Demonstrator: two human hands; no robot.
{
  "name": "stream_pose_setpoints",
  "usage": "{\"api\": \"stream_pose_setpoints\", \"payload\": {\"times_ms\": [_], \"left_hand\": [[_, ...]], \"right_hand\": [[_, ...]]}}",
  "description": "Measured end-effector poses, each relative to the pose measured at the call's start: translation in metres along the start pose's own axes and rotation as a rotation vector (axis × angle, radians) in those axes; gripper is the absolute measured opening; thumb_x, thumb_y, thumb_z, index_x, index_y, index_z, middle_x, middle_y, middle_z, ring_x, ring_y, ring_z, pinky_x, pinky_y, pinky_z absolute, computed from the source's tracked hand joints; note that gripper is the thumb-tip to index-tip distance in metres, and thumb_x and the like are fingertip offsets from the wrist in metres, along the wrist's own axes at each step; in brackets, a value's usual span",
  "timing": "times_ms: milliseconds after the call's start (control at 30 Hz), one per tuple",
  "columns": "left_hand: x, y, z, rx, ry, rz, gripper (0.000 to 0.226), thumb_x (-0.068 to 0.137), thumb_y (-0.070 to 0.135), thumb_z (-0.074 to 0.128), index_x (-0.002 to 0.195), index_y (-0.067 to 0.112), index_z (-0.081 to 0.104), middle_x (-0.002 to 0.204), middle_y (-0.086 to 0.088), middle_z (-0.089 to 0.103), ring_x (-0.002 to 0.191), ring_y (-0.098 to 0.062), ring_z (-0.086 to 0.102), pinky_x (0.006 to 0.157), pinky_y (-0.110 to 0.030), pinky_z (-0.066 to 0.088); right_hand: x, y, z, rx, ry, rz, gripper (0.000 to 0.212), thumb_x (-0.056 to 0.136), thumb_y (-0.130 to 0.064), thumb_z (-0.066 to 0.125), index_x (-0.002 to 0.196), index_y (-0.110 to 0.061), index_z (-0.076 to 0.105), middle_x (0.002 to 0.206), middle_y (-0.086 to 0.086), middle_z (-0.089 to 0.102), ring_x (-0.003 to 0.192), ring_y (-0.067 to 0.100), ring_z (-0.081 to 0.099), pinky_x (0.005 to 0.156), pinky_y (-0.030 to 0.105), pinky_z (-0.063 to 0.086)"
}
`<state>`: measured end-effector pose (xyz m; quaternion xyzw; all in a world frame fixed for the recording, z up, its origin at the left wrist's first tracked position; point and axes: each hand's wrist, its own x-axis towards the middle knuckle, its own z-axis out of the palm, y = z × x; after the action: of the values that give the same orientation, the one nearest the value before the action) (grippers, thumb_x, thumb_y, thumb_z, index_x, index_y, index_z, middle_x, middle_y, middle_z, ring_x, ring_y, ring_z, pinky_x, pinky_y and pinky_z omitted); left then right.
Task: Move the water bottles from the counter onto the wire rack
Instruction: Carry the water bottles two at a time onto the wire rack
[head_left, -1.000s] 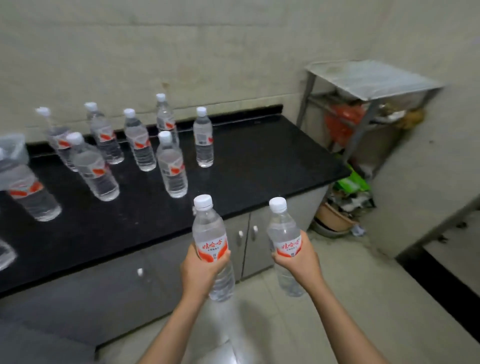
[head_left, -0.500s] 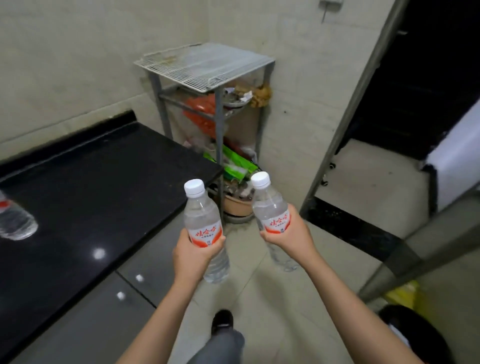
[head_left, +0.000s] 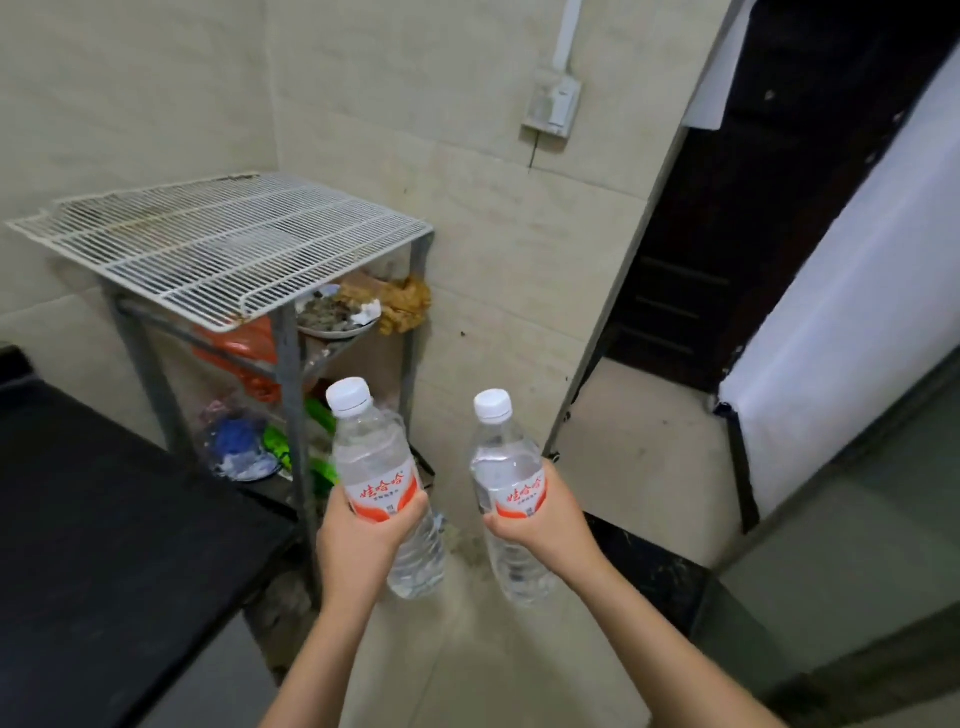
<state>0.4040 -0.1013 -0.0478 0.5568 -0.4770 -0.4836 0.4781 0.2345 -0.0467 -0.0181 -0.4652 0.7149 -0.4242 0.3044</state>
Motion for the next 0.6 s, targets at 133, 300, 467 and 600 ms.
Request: {"api": "stream_pose_setpoints", "payload": {"times_ms": [133,300,467,600], "left_hand": [[0.032,0.008,0.034,0.018,-0.022,-0.002,0.067,0.029,0.057,0.066,0.086,0.026,0.053,0.089,-0.004,0.063,0.082,-0.022,0.061,0.082,-0.038,0.05],[0.063,0.017,0.082,0.063,-0.022,0.056,0.048,0.049,0.026,0.086,0.084,0.023,0.054,0.086,-0.004,0.061,0.077,-0.019,0.057,0.073,-0.029,0.04],[0.109,0.034,0.117,0.063,0.078,0.098,0.056,0.046,0.034,0.084,0.093,0.021,0.057,0.087,0.0,0.064,0.078,-0.016,0.059,0.074,-0.028,0.043],[0.139,0.059,0.127,0.041,0.252,0.153,0.036,0.059,0.019,0.083,0.077,0.032,0.054,0.08,0.011,0.061,0.079,-0.011,0.06,0.072,-0.025,0.042]], "right_hand": [[0.038,0.006,-0.025,0.065,0.03,-0.001,0.047,0.063,-0.009,0.078,0.09,-0.033,0.048,0.089,-0.008,0.063,0.087,0.015,0.063,0.082,0.033,0.052],[0.099,0.019,-0.051,0.122,0.03,-0.027,0.052,0.062,-0.013,0.08,0.095,-0.036,0.047,0.095,-0.008,0.063,0.089,0.01,0.062,0.082,0.031,0.053],[0.18,0.011,-0.061,0.157,-0.078,-0.138,0.051,0.061,-0.015,0.081,0.097,-0.033,0.049,0.095,-0.005,0.064,0.091,0.015,0.063,0.082,0.036,0.054],[0.241,-0.009,-0.06,0.173,-0.194,-0.259,0.049,0.059,-0.013,0.082,0.087,-0.034,0.048,0.09,-0.013,0.062,0.088,0.013,0.062,0.079,0.032,0.052]]}}
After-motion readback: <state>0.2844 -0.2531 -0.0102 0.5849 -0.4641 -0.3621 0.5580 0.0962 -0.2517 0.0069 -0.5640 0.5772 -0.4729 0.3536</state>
